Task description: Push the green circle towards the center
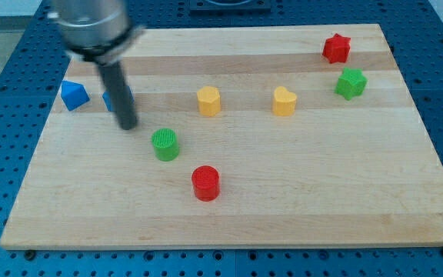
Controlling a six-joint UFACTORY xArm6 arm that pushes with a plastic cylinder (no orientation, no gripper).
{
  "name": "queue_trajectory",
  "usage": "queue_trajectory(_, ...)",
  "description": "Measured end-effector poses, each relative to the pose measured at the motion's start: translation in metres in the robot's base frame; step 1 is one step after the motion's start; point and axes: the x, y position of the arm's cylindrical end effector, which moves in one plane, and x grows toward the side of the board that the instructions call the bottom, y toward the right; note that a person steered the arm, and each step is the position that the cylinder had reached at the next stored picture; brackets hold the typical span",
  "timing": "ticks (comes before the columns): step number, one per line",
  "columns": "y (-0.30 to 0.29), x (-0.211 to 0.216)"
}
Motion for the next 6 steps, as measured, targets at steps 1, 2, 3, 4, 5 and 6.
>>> queue_trajectory(1,0.048,0.074)
queue_trajectory(2,0.153,0.077)
queue_trajectory(3,0.117,0.073)
queue_trajectory(4,0.043,0.073)
queue_trajectory(5,0.087,0.052)
queue_trajectory(6,0.108,0.039)
